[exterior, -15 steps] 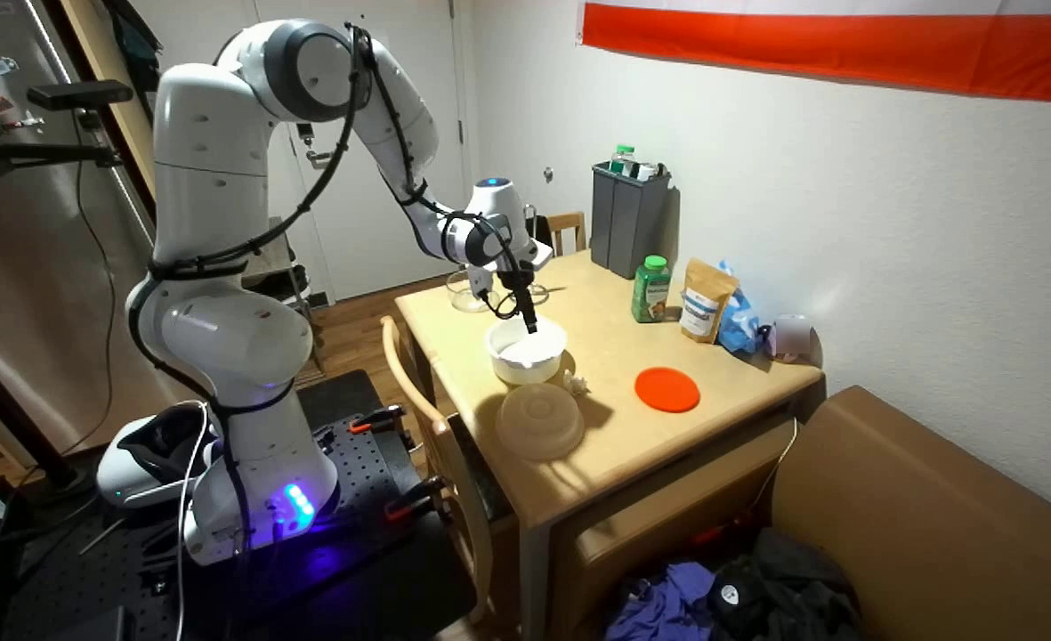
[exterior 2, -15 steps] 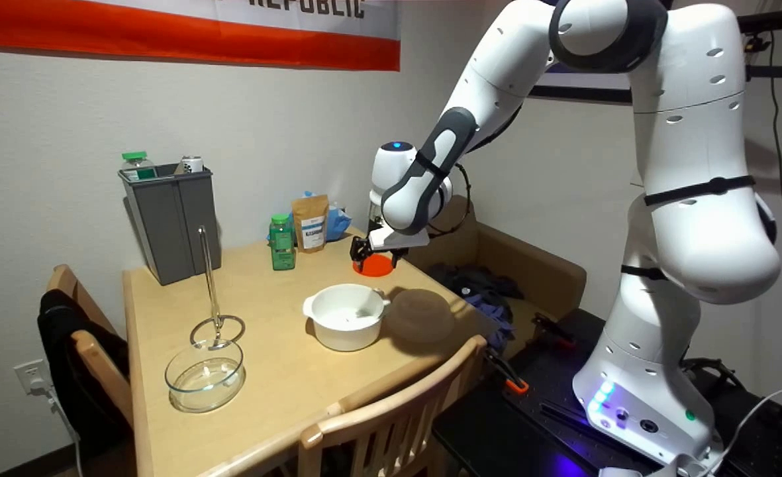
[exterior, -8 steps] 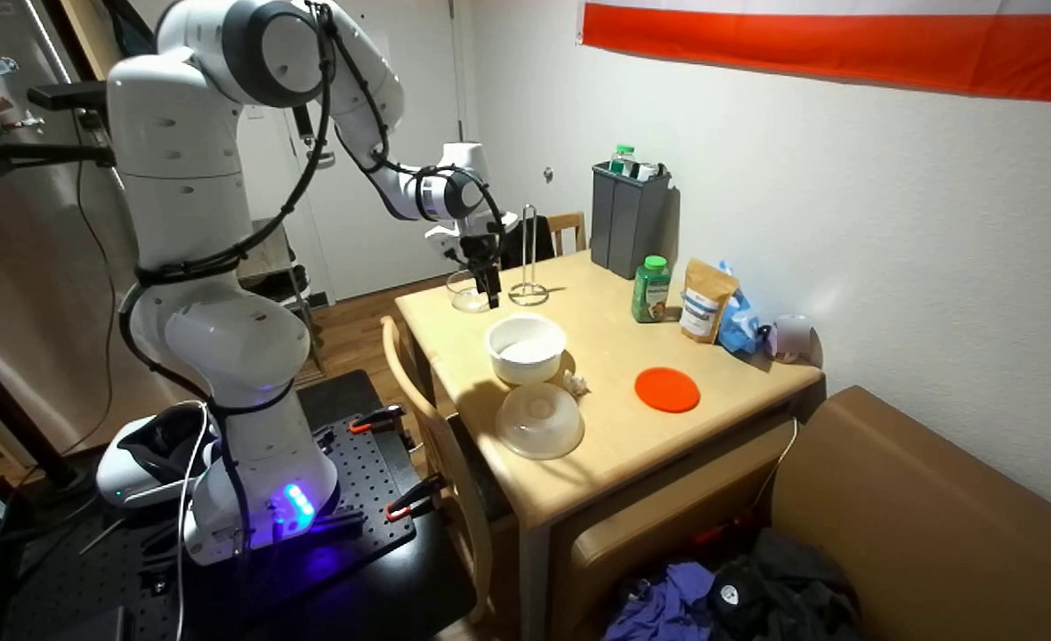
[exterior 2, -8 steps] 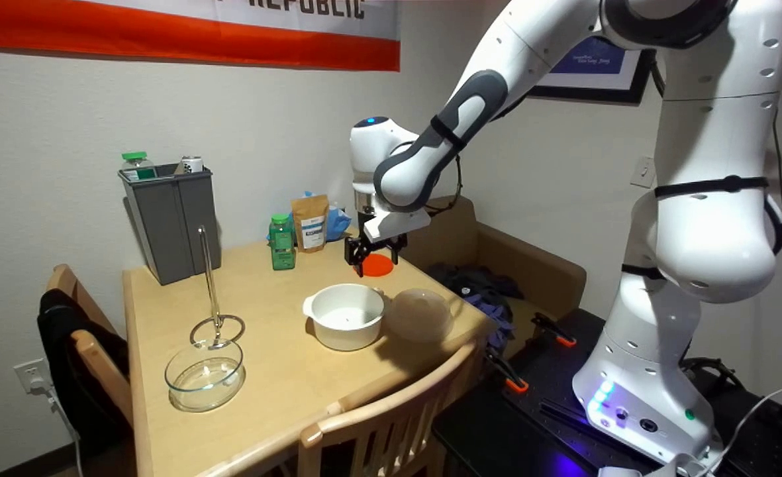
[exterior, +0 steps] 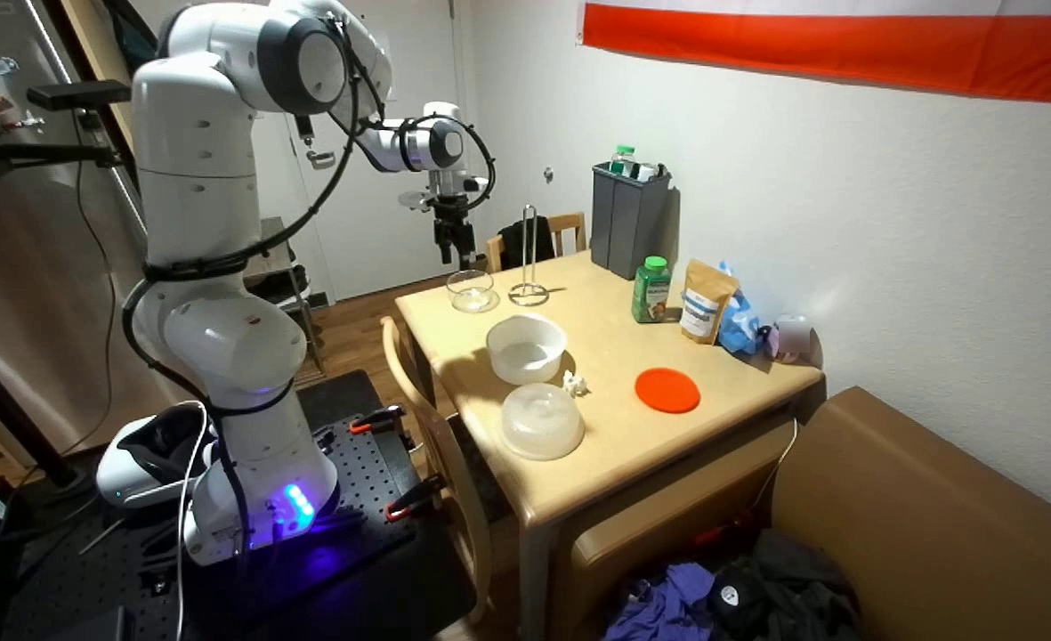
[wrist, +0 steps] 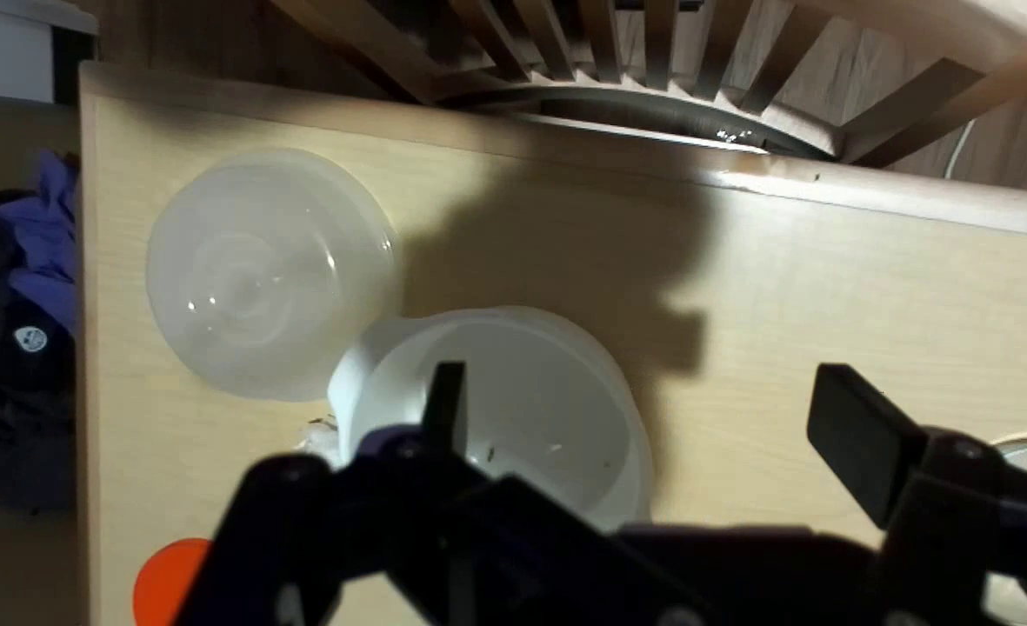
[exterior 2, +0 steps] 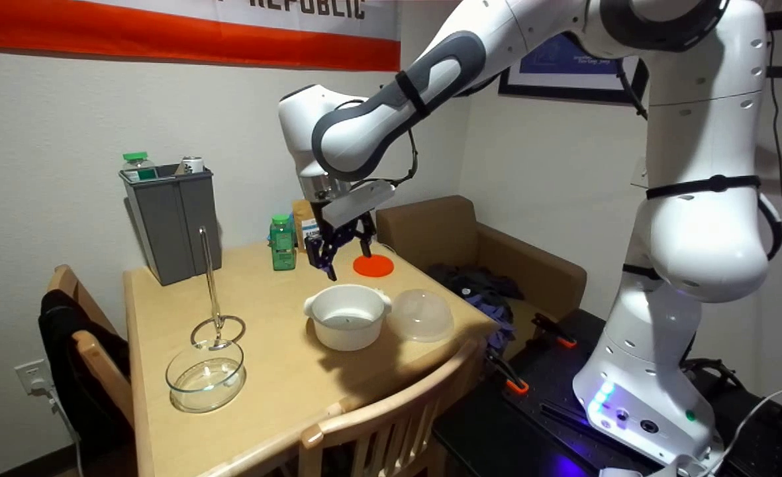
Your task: Take the paper from the bowl and put it on the table
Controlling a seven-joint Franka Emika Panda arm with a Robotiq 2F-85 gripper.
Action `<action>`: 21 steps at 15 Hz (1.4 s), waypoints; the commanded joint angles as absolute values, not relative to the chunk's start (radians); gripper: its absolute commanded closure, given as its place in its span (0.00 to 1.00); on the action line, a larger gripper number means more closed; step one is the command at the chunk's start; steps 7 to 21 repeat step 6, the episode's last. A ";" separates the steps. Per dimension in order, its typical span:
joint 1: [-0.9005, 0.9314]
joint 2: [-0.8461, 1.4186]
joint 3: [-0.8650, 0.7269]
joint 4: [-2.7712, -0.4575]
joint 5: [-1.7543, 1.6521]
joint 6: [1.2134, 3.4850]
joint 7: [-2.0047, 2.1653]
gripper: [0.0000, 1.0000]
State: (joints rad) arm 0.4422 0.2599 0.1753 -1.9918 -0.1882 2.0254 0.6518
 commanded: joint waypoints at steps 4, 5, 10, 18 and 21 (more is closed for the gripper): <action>0.433 0.331 0.194 -1.921 -0.193 2.004 0.652 0.00; 0.432 0.333 0.193 -1.920 -0.193 2.004 0.651 0.00; 0.432 0.333 0.193 -1.919 -0.193 2.004 0.651 0.00; 0.432 0.333 0.193 -1.919 -0.193 2.004 0.651 0.00; 0.432 0.333 0.193 -1.919 -0.193 2.004 0.651 0.00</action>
